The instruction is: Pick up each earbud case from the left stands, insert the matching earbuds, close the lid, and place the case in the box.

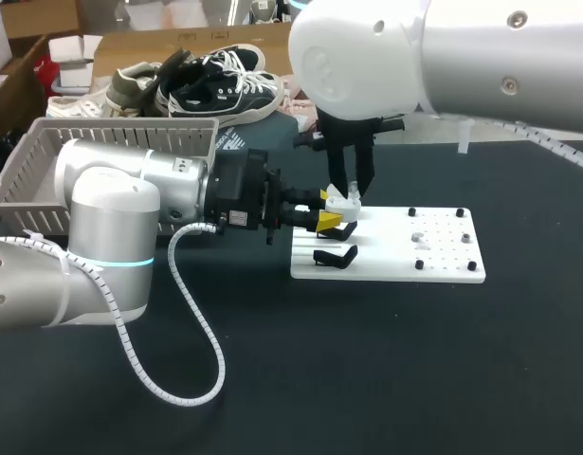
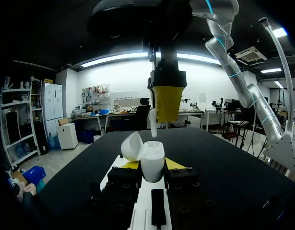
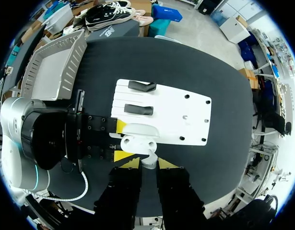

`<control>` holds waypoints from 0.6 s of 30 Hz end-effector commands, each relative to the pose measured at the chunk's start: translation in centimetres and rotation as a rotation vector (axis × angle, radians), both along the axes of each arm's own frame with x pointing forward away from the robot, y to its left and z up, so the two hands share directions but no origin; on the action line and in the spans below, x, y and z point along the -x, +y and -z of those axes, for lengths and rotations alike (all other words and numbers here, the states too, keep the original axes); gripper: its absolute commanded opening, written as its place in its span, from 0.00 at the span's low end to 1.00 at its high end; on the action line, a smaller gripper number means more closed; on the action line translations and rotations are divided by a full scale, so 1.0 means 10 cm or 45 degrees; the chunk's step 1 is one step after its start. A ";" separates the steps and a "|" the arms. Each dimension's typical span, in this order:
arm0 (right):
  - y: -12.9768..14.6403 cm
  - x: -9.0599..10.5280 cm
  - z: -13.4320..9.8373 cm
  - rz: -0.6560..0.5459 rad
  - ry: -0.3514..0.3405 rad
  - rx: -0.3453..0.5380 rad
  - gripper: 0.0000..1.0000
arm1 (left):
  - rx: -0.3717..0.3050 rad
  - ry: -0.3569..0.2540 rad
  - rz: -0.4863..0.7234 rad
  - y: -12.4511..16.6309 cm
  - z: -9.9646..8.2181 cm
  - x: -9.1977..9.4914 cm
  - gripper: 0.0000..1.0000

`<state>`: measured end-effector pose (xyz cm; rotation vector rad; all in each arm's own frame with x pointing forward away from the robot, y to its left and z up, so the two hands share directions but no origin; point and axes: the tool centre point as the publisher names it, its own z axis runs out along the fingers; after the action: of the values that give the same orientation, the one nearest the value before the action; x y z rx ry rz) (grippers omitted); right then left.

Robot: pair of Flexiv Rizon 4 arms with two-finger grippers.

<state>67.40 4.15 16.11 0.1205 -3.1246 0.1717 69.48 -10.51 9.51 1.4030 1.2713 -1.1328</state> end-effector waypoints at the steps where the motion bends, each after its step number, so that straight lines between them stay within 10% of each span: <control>1: -0.04 0.04 0.02 -0.003 -0.018 -0.012 0.00 | 0.001 -0.003 -0.007 0.00 0.00 0.01 0.00; 18: -0.01 -0.02 0.08 -0.026 -0.008 0.000 0.00 | 0.001 -0.003 -0.007 0.00 0.00 0.01 0.00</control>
<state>67.52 4.04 15.43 0.1532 -3.1306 0.1712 69.48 -10.51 9.51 1.4030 1.2714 -1.1328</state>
